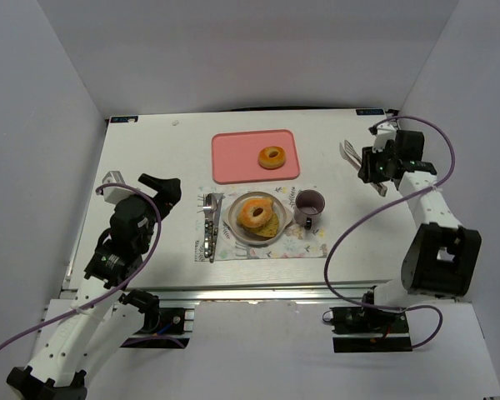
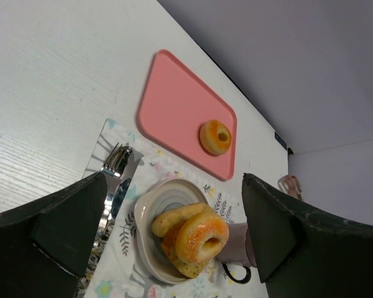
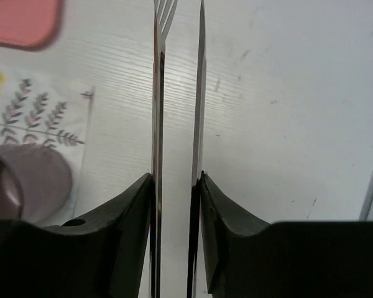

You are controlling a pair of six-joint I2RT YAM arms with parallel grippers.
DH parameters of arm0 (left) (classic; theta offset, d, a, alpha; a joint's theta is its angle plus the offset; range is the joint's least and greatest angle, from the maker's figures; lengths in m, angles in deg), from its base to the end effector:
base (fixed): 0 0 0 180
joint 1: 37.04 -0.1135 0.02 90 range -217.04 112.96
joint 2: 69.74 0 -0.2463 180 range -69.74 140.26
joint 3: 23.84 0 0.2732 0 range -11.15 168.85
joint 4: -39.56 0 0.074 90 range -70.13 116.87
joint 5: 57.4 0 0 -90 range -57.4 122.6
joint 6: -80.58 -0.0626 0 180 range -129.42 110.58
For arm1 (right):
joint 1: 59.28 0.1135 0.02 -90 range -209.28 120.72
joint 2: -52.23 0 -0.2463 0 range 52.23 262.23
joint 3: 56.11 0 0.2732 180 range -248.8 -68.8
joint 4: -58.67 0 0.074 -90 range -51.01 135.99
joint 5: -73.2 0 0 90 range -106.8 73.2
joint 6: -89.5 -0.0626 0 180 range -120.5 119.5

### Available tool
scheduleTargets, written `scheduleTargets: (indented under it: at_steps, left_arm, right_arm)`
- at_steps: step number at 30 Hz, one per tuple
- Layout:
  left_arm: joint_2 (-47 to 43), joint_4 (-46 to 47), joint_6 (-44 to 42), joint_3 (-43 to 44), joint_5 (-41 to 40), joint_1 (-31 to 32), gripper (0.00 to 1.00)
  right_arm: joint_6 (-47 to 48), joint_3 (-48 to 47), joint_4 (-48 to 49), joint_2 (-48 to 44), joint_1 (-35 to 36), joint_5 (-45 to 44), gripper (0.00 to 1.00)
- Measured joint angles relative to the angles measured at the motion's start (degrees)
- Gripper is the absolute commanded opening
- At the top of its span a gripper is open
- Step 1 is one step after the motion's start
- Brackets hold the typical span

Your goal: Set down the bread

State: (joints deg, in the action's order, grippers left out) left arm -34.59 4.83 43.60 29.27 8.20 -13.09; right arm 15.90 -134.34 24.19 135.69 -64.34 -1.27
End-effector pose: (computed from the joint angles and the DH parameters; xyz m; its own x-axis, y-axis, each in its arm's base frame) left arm 0.1969 -0.0592 0.3017 -0.1652 -0.7227 -0.6712 -0.2057 0.6908 -0.6932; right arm 0.3674 -0.0157 0.2475 -0.5766 -0.2220 -0.7863 -0.2950 0.9540 -0.0531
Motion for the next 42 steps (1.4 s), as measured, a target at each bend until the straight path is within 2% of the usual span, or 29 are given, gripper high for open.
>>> scheduleTargets:
  at_steps: [7, 10, 11, 16, 19, 22, 23, 25, 34, 42]
  left_arm:
    - [0.6, 0.1, 0.0, 0.0, 0.0, 0.0, 0.98]
    - [1.0, 0.2, 0.0, 0.0, 0.0, 0.0, 0.98]
    - [1.1, 0.2, 0.0, 0.0, 0.0, 0.0, 0.98]
    - [1.5, 0.3, -0.1, 0.0, 0.2, 0.0, 0.98]
    - [2.1, 0.2, -0.3, 0.0, 0.3, 0.0, 0.98]
    - [2.7, 0.2, -0.5, 0.0, 0.4, 0.0, 0.98]
    - [2.8, 0.2, -0.5, 0.0, 0.4, 0.0, 0.98]
    - [2.8, 0.2, -0.6, 0.0, 0.4, 0.0, 0.98]
    - [2.8, 0.7, -0.7, 0.0, 0.5, 0.0, 0.98]
    - [4.0, 1.3, -1.3, 0.1, 1.1, 0.0, 0.98]
  right_arm:
    - [-4.9, 4.0, 5.9, 8.6, -2.2, -4.4, 0.43]
    - [-5.9, 4.5, 7.3, 12.0, -2.1, -5.7, 0.49]
    - [-6.2, 4.5, 7.5, 13.1, -2.0, -6.1, 0.56]
    - [-6.8, 4.5, 7.2, 19.3, -2.1, -7.3, 0.57]
    - [-7.2, 3.4, 7.1, 20.0, -2.2, -7.3, 0.59]
    - [-7.1, 3.2, 6.7, 20.1, -2.4, -7.2, 0.68]
    - [-7.0, 3.0, 6.3, 20.1, -2.4, -7.2, 0.81]
    - [-6.6, 2.6, 4.7, 19.5, -2.5, -7.2, 0.89]
    - [-0.9, -5.5, -3.5, 8.3, -2.5, -7.0, 0.90]
    - [1.1, -10.8, -3.8, 4.0, -2.5, -5.2, 0.89]
